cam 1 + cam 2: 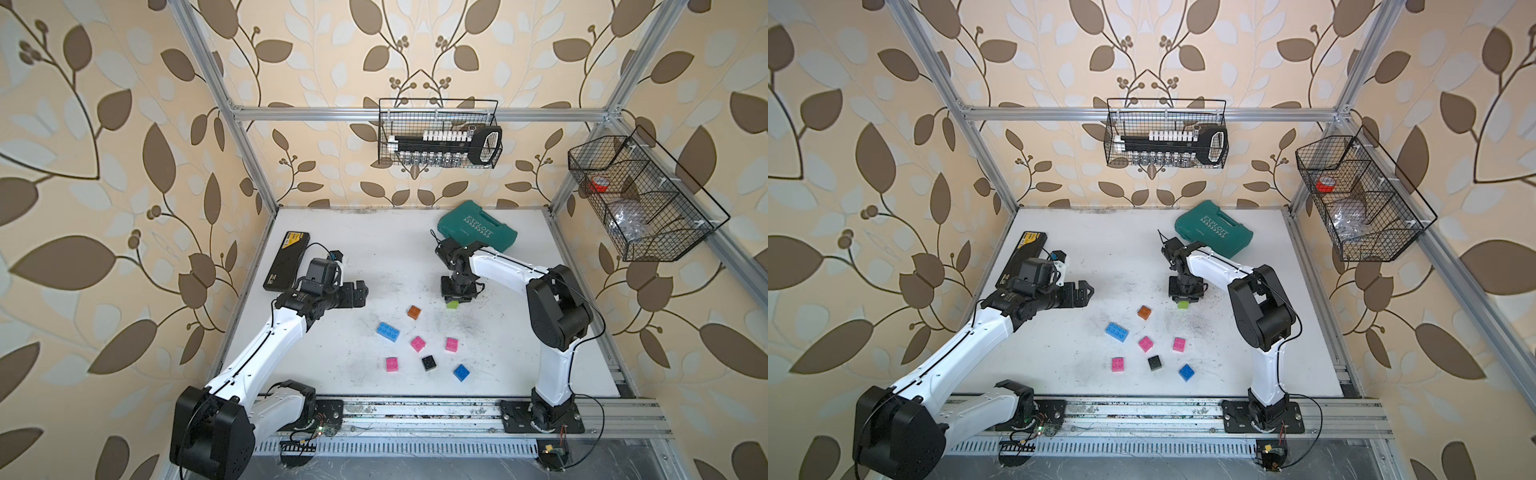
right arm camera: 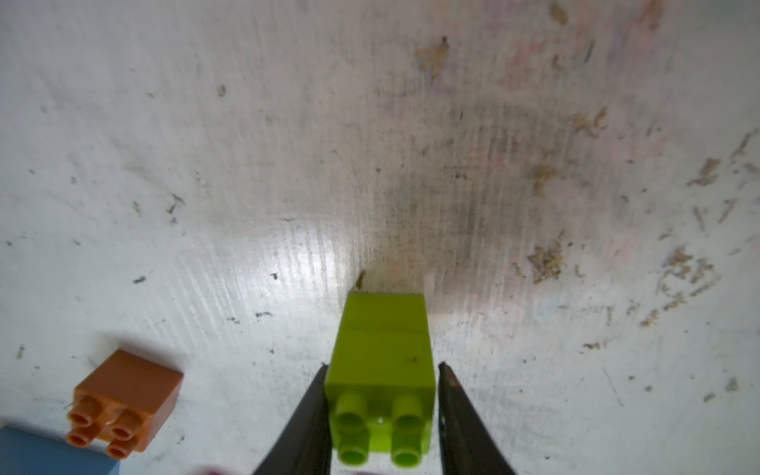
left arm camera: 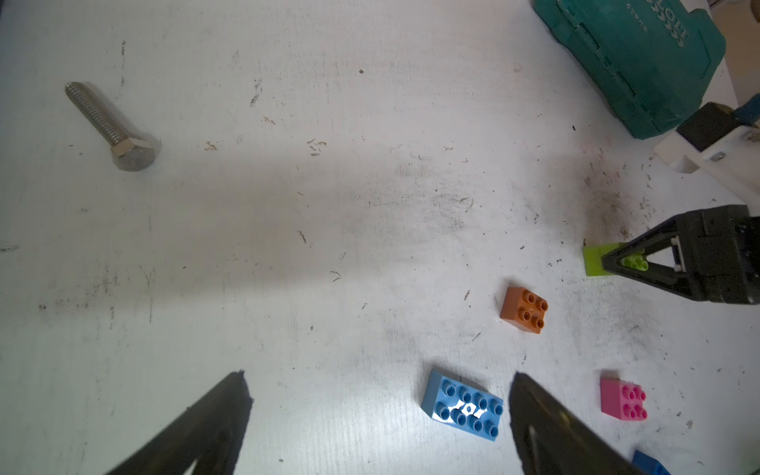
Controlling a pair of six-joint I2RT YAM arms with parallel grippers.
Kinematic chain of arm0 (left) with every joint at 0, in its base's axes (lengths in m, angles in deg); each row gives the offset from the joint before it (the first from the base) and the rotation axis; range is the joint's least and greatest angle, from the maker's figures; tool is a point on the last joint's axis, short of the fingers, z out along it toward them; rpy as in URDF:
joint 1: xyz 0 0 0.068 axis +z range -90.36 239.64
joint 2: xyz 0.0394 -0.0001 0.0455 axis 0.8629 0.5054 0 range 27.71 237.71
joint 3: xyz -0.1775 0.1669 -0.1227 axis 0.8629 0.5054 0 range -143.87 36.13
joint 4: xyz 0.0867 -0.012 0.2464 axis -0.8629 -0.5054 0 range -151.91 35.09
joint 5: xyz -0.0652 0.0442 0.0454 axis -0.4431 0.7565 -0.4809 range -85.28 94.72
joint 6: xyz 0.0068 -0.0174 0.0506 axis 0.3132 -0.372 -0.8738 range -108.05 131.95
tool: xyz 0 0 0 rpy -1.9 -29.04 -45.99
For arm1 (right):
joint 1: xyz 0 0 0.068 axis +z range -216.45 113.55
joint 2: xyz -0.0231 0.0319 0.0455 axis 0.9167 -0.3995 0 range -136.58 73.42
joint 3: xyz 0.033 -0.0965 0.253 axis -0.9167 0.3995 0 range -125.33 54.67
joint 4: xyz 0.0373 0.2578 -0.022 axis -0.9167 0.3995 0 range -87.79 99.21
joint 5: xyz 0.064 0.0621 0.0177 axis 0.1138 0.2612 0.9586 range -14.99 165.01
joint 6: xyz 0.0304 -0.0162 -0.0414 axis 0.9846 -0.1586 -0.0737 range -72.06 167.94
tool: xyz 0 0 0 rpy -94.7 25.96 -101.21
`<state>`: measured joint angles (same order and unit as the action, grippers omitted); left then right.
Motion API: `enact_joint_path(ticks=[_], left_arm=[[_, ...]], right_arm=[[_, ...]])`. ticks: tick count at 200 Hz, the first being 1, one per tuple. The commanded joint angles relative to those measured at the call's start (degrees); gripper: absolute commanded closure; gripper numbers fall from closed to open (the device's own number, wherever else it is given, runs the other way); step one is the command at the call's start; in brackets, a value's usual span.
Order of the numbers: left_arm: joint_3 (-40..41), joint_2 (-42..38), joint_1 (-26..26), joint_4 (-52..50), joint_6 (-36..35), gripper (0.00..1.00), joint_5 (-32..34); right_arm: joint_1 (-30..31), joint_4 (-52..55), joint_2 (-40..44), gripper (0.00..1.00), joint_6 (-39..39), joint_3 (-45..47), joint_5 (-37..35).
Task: Assemble the number 4 with lego
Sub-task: Move the lego brick at the center of the board, then pick up the lego brick from the center of the board.
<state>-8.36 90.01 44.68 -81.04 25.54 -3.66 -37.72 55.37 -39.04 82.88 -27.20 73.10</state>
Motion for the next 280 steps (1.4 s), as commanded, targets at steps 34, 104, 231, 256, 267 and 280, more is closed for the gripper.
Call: enact_joint_path(ticks=[34, 104, 231, 256, 267, 280], left_arm=[[-1.4, -1.7, 0.0, 0.6, -0.2, 0.01, 1.1], [-1.4, -2.2, 0.0, 0.4, -0.3, 0.01, 1.1], [-1.3, -2.8, 0.0, 0.3, 0.0, 0.01, 0.0], [-1.4, -2.9, 0.0, 0.3, 0.0, 0.01, 0.2], [-1.4, -2.8, 0.0, 0.4, 0.0, 0.01, 0.1], [-1.5, -2.5, 0.0, 0.3, 0.1, 0.01, 0.2]], right_arm=[[0.6, 1.4, -0.9, 0.55, -0.3, -2.9, -0.7], [4.3, 1.8, 16.2, 0.49, -3.8, 6.7, -1.6], [15.9, -7.6, 20.9, 0.47, 16.7, 25.8, 5.1], [17.3, -7.7, 19.4, 0.48, 19.0, 26.0, 4.1], [17.5, -7.1, 19.0, 0.48, 19.8, 26.1, 3.0], [17.6, -7.2, 19.3, 0.49, 20.8, 26.9, 2.1]])
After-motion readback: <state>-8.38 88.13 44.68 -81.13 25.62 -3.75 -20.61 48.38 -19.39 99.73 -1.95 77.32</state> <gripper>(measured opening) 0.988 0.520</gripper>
